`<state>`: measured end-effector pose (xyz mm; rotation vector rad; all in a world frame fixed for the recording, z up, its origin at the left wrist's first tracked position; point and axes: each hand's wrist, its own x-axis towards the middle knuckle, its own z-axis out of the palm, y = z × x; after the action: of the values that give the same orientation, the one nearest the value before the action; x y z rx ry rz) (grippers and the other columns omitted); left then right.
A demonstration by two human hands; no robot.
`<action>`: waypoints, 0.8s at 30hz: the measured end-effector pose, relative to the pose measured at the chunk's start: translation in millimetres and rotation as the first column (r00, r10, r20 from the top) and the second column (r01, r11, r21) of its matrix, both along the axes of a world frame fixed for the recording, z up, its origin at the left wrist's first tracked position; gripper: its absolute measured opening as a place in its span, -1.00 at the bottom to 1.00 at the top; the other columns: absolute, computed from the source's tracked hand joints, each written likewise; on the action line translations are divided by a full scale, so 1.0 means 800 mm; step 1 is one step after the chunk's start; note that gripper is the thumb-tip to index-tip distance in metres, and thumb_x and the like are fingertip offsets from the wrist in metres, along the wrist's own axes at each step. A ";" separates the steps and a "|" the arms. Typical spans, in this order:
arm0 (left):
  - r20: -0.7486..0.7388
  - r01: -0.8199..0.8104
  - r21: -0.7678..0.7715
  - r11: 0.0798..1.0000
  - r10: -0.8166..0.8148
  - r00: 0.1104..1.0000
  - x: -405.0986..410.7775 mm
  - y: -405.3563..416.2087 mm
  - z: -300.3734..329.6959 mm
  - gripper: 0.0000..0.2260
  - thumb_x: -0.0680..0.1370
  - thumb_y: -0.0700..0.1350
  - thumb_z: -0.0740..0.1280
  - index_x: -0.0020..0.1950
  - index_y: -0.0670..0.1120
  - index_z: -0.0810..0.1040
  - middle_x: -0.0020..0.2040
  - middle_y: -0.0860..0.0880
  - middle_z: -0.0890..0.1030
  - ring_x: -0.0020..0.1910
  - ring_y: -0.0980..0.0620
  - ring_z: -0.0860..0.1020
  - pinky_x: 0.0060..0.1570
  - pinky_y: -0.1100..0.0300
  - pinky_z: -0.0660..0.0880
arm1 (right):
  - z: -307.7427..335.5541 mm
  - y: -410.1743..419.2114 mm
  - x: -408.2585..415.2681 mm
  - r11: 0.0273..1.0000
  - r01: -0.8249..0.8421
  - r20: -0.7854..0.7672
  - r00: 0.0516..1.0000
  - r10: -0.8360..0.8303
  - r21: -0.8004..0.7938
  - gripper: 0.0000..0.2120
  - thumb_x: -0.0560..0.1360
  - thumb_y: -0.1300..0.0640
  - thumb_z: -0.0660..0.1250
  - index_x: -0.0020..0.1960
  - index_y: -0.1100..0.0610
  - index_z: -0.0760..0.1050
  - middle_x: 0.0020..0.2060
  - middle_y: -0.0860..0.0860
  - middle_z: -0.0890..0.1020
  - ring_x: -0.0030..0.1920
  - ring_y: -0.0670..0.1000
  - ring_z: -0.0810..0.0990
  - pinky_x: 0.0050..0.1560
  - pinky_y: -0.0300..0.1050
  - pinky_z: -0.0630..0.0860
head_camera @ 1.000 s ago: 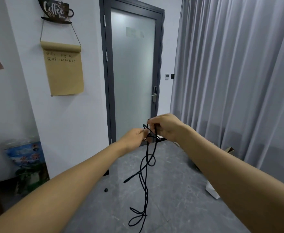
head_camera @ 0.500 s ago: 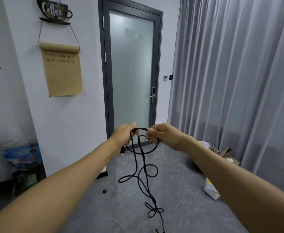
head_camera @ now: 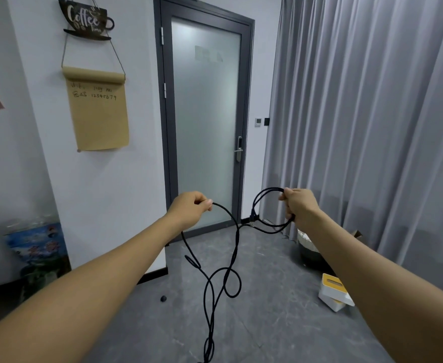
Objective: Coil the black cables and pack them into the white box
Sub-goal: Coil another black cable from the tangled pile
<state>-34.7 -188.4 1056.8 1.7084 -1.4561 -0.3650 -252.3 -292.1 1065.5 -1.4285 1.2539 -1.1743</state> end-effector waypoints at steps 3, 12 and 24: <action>-0.035 0.123 -0.046 0.991 -0.125 0.992 -0.010 0.006 0.005 -0.79 0.60 -0.06 0.24 -0.16 -0.10 0.57 -0.30 0.05 0.47 -0.30 0.11 0.39 -0.23 0.28 0.34 | -0.002 0.004 0.002 0.988 -0.051 -0.279 0.960 0.008 -0.148 -0.67 0.61 0.17 0.12 -0.27 0.20 0.50 -0.54 -0.01 0.35 -0.52 -0.02 0.24 -0.45 -0.18 0.22; -0.165 0.289 -0.167 0.943 -0.316 0.934 -0.035 0.002 0.005 -0.83 0.58 -0.14 0.28 -0.19 -0.12 0.56 -0.35 0.07 0.49 -0.43 0.32 0.41 -0.30 0.51 0.34 | -0.006 0.067 0.039 0.788 -0.610 -0.412 0.739 0.532 -0.077 -0.59 0.60 0.12 0.10 -0.38 -0.01 0.49 -0.49 -0.12 0.46 -0.44 -0.15 0.36 -0.22 -0.29 0.29; -0.058 0.162 -0.067 0.984 -0.166 0.984 -0.057 -0.007 -0.030 -0.76 0.58 0.02 0.27 0.17 -0.07 0.41 0.09 -0.03 0.41 -0.02 0.06 0.43 -0.10 0.35 0.38 | -0.027 0.051 0.044 0.914 -0.384 -0.280 0.899 0.337 -0.133 -0.59 0.60 0.05 0.16 -0.34 0.15 0.55 -0.40 0.10 0.42 -0.42 -0.03 0.25 -0.39 -0.18 0.18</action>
<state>-80.6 -193.8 1032.9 1.5189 -1.5505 -0.4535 -217.4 -251.3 1044.2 -1.9053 0.9994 -0.8888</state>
